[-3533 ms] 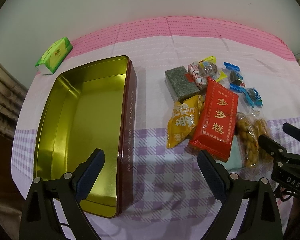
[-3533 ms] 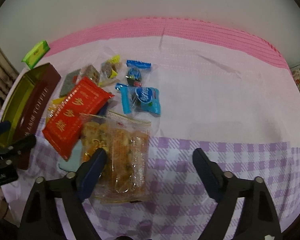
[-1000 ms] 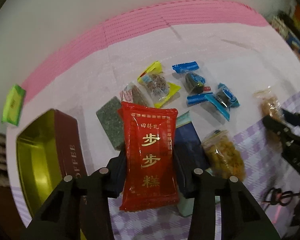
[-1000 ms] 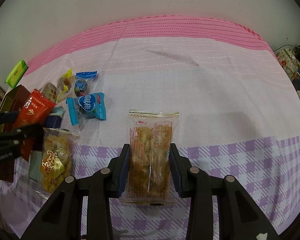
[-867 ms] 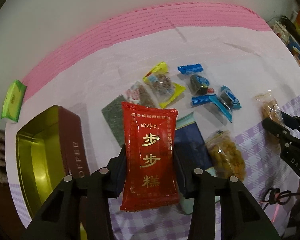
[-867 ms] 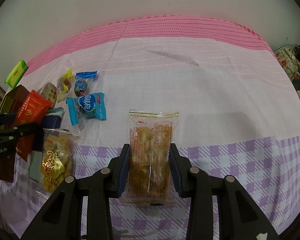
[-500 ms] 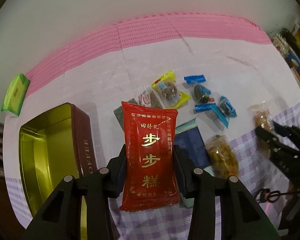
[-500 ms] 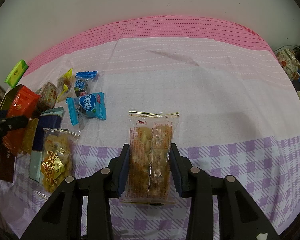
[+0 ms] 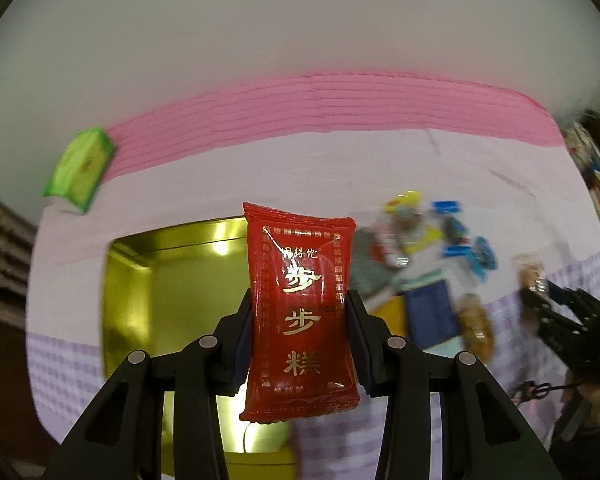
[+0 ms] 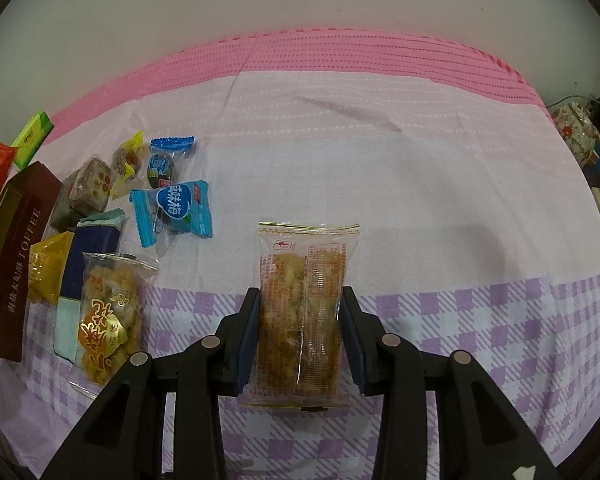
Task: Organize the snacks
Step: 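Carry the red packet into the gold tin and open the left tool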
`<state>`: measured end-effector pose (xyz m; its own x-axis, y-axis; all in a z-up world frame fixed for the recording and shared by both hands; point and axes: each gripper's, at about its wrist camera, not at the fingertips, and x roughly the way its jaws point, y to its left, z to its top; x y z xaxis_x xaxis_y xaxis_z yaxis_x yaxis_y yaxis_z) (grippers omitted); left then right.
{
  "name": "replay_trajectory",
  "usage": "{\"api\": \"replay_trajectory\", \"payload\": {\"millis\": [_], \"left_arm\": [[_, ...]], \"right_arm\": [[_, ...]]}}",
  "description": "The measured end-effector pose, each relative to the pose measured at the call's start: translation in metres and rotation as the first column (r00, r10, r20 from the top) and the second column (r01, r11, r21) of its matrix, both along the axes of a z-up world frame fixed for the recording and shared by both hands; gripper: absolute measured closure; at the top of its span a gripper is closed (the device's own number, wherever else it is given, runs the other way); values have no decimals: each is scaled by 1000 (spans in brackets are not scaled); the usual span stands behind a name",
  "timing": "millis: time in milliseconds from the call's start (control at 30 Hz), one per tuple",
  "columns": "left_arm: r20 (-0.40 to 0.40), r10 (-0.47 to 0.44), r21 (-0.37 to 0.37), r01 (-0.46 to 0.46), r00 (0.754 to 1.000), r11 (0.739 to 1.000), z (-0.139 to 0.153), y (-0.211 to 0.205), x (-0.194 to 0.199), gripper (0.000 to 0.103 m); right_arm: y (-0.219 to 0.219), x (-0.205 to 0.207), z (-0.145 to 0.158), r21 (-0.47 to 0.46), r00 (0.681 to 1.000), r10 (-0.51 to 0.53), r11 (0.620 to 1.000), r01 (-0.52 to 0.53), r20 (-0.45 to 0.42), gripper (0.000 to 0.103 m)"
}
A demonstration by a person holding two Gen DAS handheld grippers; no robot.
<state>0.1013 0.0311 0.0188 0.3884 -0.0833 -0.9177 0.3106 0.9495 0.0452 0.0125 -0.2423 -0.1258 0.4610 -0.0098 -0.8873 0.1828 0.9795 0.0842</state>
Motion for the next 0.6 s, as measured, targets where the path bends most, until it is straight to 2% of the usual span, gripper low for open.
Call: {"api": "replay_trajectory", "payload": {"millis": [167, 333, 600], "left_arm": [[-8, 80, 56, -80, 997, 995, -8, 51, 7, 60], [-38, 134, 120, -128, 990, 984, -32, 92, 5, 60], [-88, 173, 183, -154, 981, 971, -68, 130, -7, 60]], "right_arm": [[5, 3, 1, -19, 1000, 2, 1000, -2, -18, 66], [6, 5, 1, -31, 999, 2, 1000, -3, -34, 66], [5, 12, 3, -29, 997, 0, 1000, -2, -76, 66]]}}
